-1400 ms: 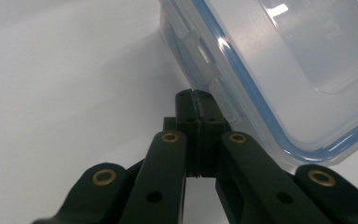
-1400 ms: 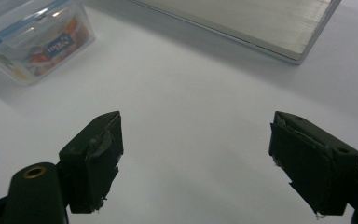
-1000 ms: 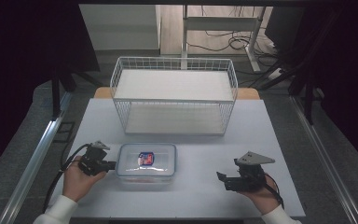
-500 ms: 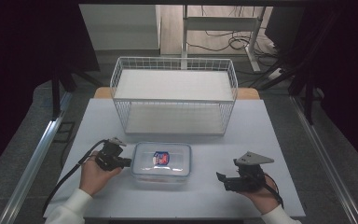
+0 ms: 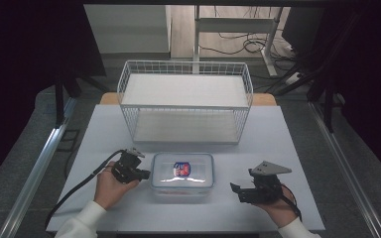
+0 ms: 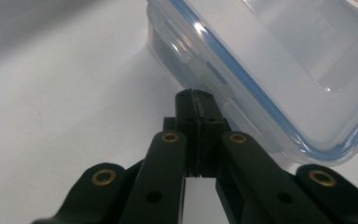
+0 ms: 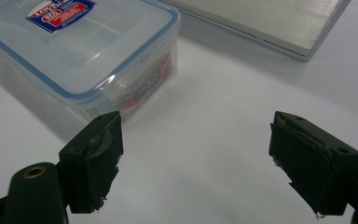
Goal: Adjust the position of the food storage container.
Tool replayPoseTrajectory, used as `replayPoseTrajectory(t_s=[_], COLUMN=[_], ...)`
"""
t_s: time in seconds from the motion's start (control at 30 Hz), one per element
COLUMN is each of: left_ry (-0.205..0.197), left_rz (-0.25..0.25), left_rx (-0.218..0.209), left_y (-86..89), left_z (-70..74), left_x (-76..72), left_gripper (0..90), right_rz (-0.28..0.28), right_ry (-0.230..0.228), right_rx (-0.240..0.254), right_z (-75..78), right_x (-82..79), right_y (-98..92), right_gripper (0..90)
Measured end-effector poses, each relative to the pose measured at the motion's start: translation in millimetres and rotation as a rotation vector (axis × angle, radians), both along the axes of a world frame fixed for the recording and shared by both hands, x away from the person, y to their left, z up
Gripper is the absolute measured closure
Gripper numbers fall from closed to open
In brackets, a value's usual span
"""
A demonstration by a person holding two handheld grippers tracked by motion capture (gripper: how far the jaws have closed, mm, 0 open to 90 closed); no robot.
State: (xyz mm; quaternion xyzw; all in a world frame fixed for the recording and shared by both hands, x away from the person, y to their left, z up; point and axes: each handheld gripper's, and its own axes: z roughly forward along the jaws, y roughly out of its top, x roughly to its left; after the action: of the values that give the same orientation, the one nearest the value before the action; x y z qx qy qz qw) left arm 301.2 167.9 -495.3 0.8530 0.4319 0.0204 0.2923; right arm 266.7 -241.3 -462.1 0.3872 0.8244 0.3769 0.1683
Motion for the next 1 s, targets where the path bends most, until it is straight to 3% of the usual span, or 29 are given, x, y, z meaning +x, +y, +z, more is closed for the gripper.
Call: replayPoseTrajectory(t_s=[0.17,0.33,0.37,0.43,0.53,0.57,0.6,0.63,0.7,0.8,1.0], left_ry=[-0.016,-0.086,-0.086,-0.151,-0.192,-0.192,-0.195,-0.185,-0.16,-0.134,-0.11], left_rz=[-0.006,0.026,0.026,0.042,0.063,0.063,0.068,0.08,0.08,0.09,0.107], left_rx=[0.011,-0.053,-0.053,-0.084,-0.124,-0.124,-0.141,-0.16,-0.167,-0.193,-0.248], left_y=[3.5,27.4,27.4,34.4,37.1,37.1,37.0,36.8,36.1,35.9,40.0], left_z=[0.5,15.1,15.1,22.0,26.0,26.0,26.7,27.0,26.8,26.4,25.7], left_x=[-1.0,-10.8,-10.8,-19.4,-25.7,-25.7,-26.4,-26.8,-26.1,-25.1,-28.0], left_gripper=[90.0,90.0,88.5,80.3,66.0,57.8,57.8,44.7,37.4,31.1,28.2], right_rz=[-0.002,0.009,0.011,0.01,0.025,0.027,0.027,0.033,0.035,0.048,0.058], right_ry=[-0.006,-0.061,-0.07,-0.076,-0.077,-0.072,-0.072,-0.064,-0.056,-0.065,-0.062], right_rx=[0.01,0.045,0.047,0.053,0.06,0.064,0.064,0.075,0.078,0.066,0.076], right_z=[-0.3,0.8,0.3,-0.6,-2.1,-2.4,-2.4,-3.4,-4.4,-4.7,-3.9], right_x=[3.9,6.7,6.7,6.1,3.6,2.3,2.3,0.7,-0.6,-3.1,-5.3], right_y=[1.2,3.0,2.4,1.6,0.3,0.0,0.0,-0.9,-1.2,-1.3,1.1], right_gripper=[17.8,17.8,17.8,17.8,17.7,17.5,17.5,17.4,17.3,17.4,17.1])
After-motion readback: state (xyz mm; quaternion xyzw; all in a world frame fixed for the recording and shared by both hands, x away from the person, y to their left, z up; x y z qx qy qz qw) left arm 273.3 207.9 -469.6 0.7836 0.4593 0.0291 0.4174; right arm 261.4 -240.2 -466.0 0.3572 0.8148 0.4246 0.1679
